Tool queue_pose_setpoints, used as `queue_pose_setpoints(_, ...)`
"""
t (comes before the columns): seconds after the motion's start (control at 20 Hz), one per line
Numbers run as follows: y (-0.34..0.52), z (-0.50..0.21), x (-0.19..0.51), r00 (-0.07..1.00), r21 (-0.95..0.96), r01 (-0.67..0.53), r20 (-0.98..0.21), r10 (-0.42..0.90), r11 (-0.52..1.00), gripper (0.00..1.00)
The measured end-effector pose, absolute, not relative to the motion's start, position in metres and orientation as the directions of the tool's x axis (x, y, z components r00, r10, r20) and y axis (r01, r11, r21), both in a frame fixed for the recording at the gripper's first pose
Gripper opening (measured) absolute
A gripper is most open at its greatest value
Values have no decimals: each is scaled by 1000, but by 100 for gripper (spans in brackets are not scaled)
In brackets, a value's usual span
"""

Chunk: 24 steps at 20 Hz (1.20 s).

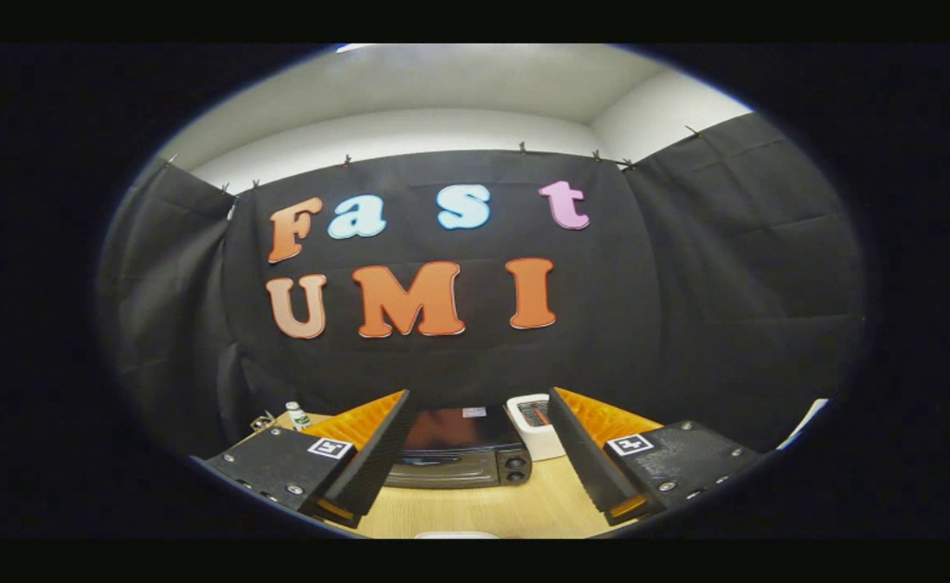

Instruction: Open the toaster oven, put the food inside, and close the toaster oven door.

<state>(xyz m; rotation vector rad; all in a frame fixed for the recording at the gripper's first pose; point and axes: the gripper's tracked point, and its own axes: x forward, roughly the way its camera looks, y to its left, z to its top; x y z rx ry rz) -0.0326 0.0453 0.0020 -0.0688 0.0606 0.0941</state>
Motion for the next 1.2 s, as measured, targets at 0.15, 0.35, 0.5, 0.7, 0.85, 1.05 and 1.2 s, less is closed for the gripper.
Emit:
queue_pose_setpoints(0.15, 52, 5, -37, 992, -101, -113, -76, 105, 989, 98)
queue_pose_setpoints(0.35, 60, 13, -43, 991, -130, -125, -57, 119, 984, 98)
queue_pose_setpoints(0.5, 61, 15, -47, 991, -151, -130, -47, 124, 980, 98)
queue_pose_setpoints(0.7, 63, 11, -51, 990, -141, -138, -54, 131, 980, 98)
queue_pose_setpoints(0.85, 71, 0, -52, 987, -134, -153, -78, 144, 979, 98)
queue_pose_setpoints(1.05, 78, -18, -47, 981, -128, -172, -110, 159, 977, 98)
queue_pose_setpoints(1.2, 89, -38, -33, 975, -120, -192, -136, 175, 974, 98)
